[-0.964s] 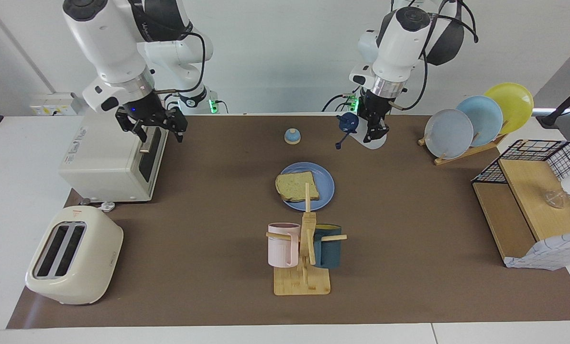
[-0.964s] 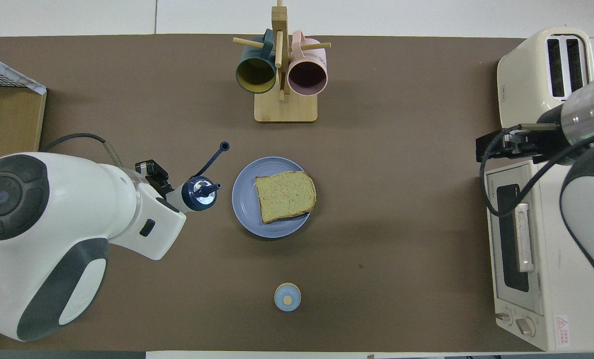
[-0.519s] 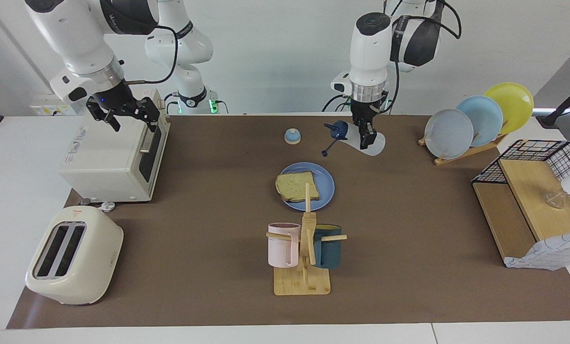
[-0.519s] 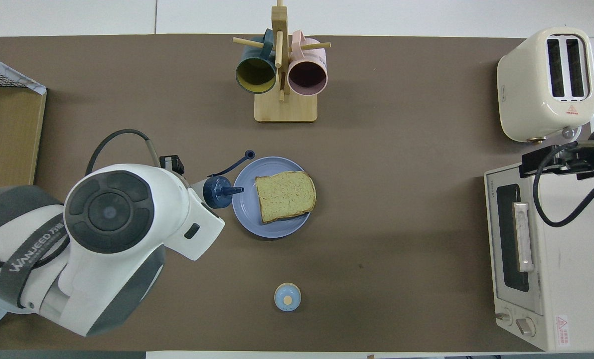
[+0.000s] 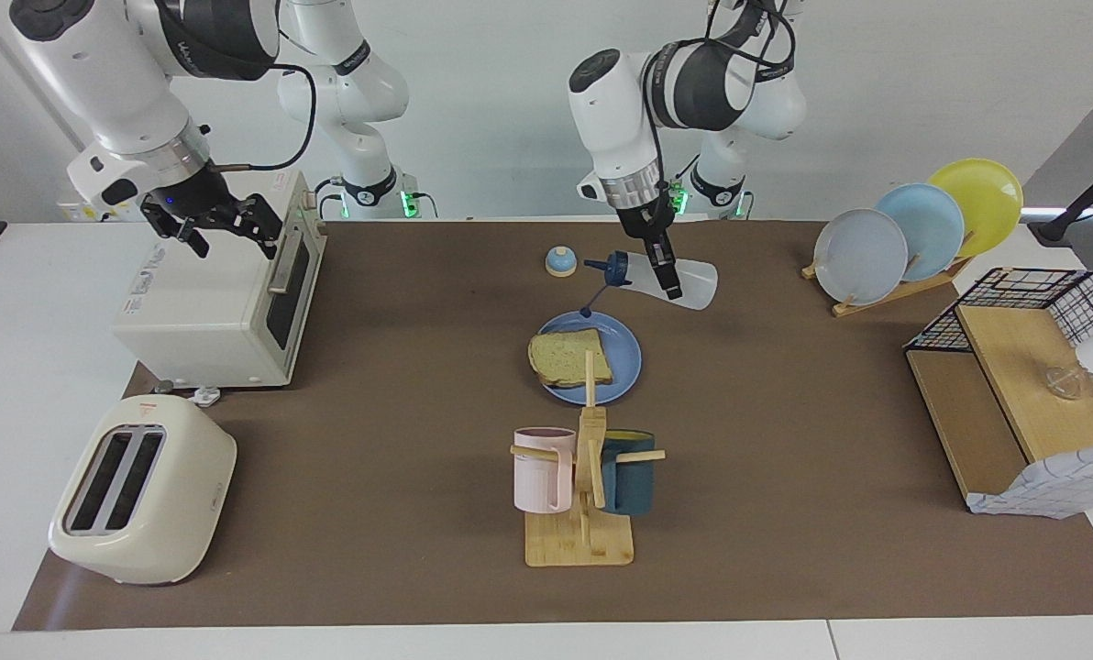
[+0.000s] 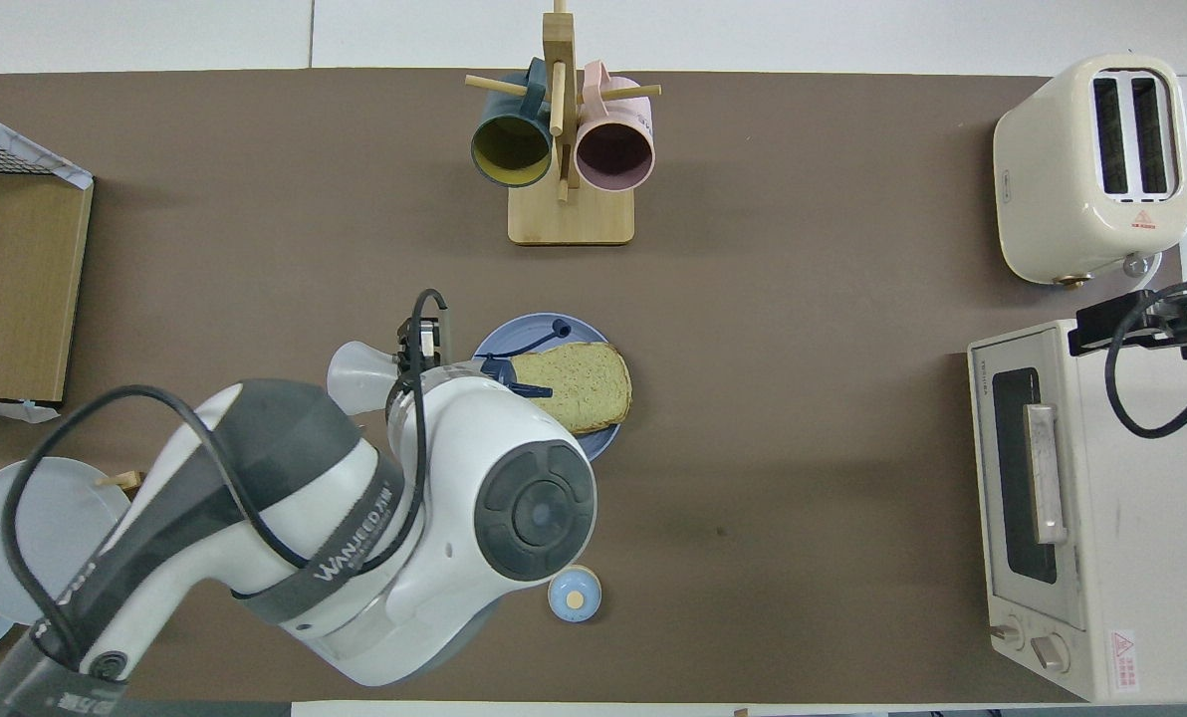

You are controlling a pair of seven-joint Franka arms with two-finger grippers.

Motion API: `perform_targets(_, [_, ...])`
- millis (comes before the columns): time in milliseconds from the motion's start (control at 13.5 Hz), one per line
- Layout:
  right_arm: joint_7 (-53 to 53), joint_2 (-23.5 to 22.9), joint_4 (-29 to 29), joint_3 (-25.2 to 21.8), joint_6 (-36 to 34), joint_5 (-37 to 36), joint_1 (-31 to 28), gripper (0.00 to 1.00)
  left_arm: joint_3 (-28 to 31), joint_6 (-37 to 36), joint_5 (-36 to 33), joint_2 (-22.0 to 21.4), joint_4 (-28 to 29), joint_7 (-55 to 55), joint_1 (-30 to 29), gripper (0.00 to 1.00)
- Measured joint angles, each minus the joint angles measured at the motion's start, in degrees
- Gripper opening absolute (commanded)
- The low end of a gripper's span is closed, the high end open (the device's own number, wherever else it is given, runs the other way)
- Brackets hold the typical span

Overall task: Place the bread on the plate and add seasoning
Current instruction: 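Tilt the open bottle over the bread with the left gripper, then shake the bottle over the bread with the left gripper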

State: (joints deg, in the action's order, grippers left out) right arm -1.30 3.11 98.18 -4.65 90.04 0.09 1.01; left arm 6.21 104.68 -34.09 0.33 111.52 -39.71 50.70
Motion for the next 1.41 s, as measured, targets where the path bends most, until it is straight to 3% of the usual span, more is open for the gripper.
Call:
perform_targets(445, [-4.4,-1.2,-0.4,-0.8,-1.1,-0.2,0.7,1.00,-0.2,-10.8,-17.0,6.5,-2.3,2.6,9.8,0.00])
perform_targets(667, [-4.5,-1.4,-0.5,-1.0,0.0,-0.2,1.1,1.00,-0.2,-15.8,-24.5,13.0,-3.7,3.0,13.3,0.00])
perform_targets(816, [-4.5,-1.5,-0.5,-1.5,0.0,-0.2,1.8,1.00,-0.2,-19.0,-29.2,16.7,-5.3,3.5,14.1,0.00])
perform_targets(1186, [-4.5,-2.0,-0.5,-3.6,0.2,-0.3,3.8,1.00,0.0,-23.0,-39.0,18.9,-4.3,3.1,14.1,0.00])
perform_targets(1409, [-4.5,-2.2,-0.5,-3.6,0.2,-0.3,3.2,1.00,0.5,-24.5,-43.1,23.5,-4.0,3.4,14.0,0.00])
